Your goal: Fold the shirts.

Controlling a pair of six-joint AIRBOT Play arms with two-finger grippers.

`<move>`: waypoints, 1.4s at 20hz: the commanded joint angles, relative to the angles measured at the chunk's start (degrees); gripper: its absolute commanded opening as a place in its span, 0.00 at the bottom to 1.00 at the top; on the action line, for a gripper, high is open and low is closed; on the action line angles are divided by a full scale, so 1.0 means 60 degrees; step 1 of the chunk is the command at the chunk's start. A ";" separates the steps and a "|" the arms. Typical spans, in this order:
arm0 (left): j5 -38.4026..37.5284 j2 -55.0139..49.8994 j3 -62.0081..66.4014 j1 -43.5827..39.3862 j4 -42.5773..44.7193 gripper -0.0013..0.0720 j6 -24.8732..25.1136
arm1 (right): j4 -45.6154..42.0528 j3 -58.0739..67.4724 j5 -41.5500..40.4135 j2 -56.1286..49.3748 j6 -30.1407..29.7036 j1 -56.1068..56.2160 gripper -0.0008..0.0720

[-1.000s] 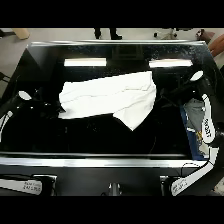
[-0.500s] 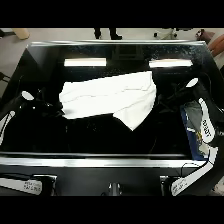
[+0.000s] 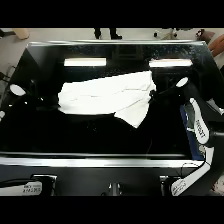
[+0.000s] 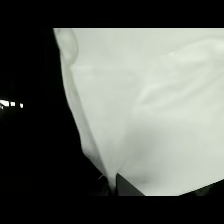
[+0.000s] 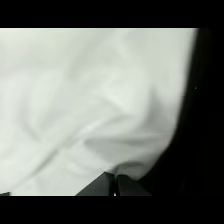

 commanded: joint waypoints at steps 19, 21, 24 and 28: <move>-0.2047 0.6462 0.6583 0.0033 0.2284 0.05 -0.0586 | -0.3202 0.3075 0.0157 1.0684 -0.0423 -0.0769 0.03; -0.3257 0.5559 0.6226 0.0029 0.2273 0.05 -0.0586 | -0.3563 0.3031 0.2135 0.9643 -0.0291 -0.0769 0.03; -0.3493 0.4255 0.4510 0.0029 0.2273 0.05 -0.0291 | -0.3676 0.2936 0.4506 0.7304 -0.0291 -0.0758 0.03; -0.2062 0.2240 0.2291 0.0029 0.2273 0.05 0.0073 | -0.4211 0.2211 0.3548 0.3989 0.0160 0.0186 0.03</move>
